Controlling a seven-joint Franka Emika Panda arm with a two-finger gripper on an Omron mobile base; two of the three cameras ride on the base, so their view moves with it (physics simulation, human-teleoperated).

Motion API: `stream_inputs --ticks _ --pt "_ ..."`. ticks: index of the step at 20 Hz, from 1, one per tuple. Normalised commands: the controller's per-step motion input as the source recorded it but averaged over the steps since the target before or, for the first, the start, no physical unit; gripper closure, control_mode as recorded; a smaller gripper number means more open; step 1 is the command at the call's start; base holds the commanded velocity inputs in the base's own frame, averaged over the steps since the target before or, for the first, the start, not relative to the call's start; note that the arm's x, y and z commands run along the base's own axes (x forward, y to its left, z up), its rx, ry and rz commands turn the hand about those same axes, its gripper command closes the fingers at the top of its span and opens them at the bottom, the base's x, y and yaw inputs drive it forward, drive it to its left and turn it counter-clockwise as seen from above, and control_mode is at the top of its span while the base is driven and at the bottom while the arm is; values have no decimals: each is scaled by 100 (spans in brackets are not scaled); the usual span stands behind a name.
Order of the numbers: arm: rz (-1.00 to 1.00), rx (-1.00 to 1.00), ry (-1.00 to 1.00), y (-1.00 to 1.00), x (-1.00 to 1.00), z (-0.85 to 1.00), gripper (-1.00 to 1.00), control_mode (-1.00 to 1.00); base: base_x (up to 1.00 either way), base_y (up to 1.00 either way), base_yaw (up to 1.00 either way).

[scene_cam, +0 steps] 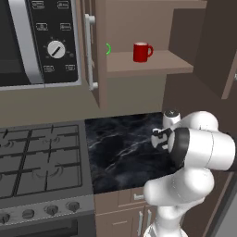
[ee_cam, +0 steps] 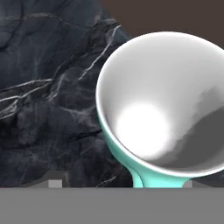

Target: Pick the mug on the counter and place it in the cabinet with the handle facing the right, like the mugs already inside.

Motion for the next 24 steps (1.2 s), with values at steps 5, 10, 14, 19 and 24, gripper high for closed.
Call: stream_inputs --ticks 5,10,14,19,24 --pt "-3 0 0 0 0 -15 100 -100 0 0 0" --pt "0 0 -3 4 -12 1 100 -100 0 0 0" --pt "0 0 -9 25 -24 25 100 -100 0 0 0" --pt "0 0 -8 26 -15 31 100 -100 0 0 0" --pt "0 1 -8 18 -18 41 100 -100 0 0 0"
